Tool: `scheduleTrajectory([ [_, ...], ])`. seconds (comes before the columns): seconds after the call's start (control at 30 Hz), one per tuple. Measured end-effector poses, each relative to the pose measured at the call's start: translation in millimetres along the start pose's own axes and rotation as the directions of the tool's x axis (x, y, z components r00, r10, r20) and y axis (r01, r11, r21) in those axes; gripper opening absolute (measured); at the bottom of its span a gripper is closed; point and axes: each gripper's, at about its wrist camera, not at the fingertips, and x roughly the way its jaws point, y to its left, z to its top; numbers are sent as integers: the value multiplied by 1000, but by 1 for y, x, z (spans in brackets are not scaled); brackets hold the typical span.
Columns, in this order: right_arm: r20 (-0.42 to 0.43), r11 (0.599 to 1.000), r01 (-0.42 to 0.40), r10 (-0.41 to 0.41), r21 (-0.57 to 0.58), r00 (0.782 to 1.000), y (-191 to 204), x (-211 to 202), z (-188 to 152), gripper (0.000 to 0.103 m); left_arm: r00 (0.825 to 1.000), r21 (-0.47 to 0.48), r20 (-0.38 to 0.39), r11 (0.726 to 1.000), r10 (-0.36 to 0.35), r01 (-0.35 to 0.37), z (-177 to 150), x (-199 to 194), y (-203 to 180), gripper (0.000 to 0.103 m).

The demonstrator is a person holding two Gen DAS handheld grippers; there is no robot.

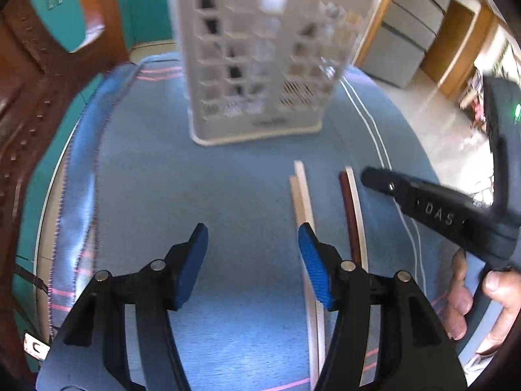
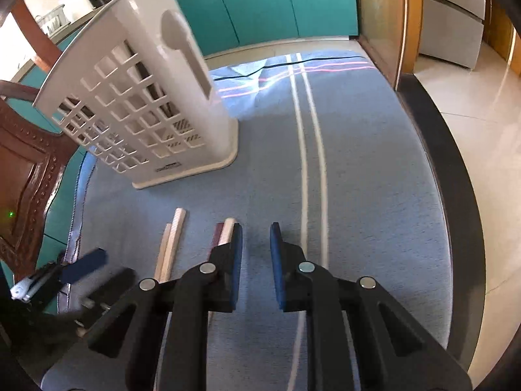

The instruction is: Organize utensils

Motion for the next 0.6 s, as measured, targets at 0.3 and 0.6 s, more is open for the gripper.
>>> scheduleTrajectory([
  [0.3,-9,999,-14,13,-41,1000,12,-6,-2,19,998,6,-24,998,63,-63,-9,11,0,61],
  [0.6,-23,993,66,-69,-94,997,20,-5,-10,25,999,4,-3,999,44,-44,-14,2,5,62],
])
